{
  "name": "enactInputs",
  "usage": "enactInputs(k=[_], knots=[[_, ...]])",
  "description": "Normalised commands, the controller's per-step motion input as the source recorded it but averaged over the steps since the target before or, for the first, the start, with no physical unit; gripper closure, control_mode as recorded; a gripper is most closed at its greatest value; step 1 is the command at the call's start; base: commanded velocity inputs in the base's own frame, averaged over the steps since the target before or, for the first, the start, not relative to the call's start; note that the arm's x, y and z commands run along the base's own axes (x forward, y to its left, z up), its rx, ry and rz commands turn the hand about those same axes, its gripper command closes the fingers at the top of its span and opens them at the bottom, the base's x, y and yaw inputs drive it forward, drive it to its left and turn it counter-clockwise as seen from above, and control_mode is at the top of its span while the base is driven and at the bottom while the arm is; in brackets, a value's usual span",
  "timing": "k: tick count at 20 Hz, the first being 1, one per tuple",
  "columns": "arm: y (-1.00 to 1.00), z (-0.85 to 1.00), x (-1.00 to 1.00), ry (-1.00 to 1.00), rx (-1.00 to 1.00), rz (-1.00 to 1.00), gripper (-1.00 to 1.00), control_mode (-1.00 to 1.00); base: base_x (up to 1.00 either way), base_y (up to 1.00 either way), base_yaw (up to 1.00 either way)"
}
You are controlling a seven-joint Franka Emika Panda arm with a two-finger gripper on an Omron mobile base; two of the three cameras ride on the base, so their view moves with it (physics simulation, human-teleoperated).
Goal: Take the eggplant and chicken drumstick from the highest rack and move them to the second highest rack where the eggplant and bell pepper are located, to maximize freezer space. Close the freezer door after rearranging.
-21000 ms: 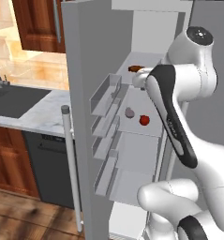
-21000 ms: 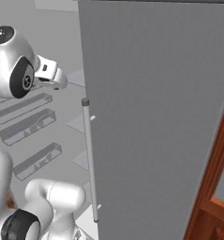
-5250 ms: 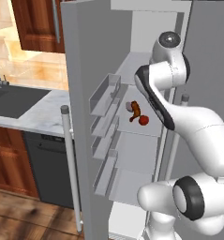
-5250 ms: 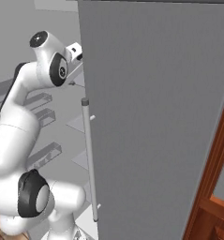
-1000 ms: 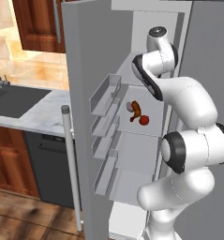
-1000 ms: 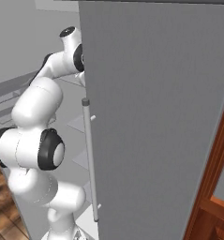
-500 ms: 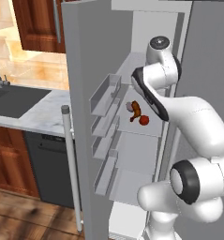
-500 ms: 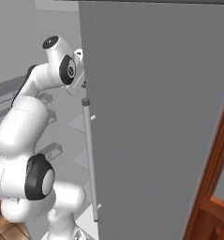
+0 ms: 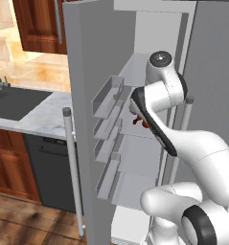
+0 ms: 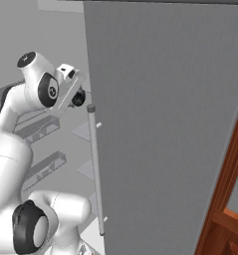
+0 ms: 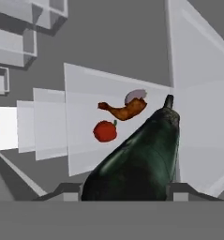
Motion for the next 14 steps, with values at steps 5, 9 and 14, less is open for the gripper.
enactInputs(k=[5,9,14], knots=[[0.06,-0.52,-0.22,0.00,-0.01,0.00,1.00,-1.00,0.00,0.00,0.00],[0.00,-0.53,0.04,-0.05,-0.03,0.00,1.00,-1.00,0.00,0.00,0.00],[0.08,-0.50,0.19,-0.03,-0.07,0.00,1.00,-1.00,0.00,0.00,0.00]])
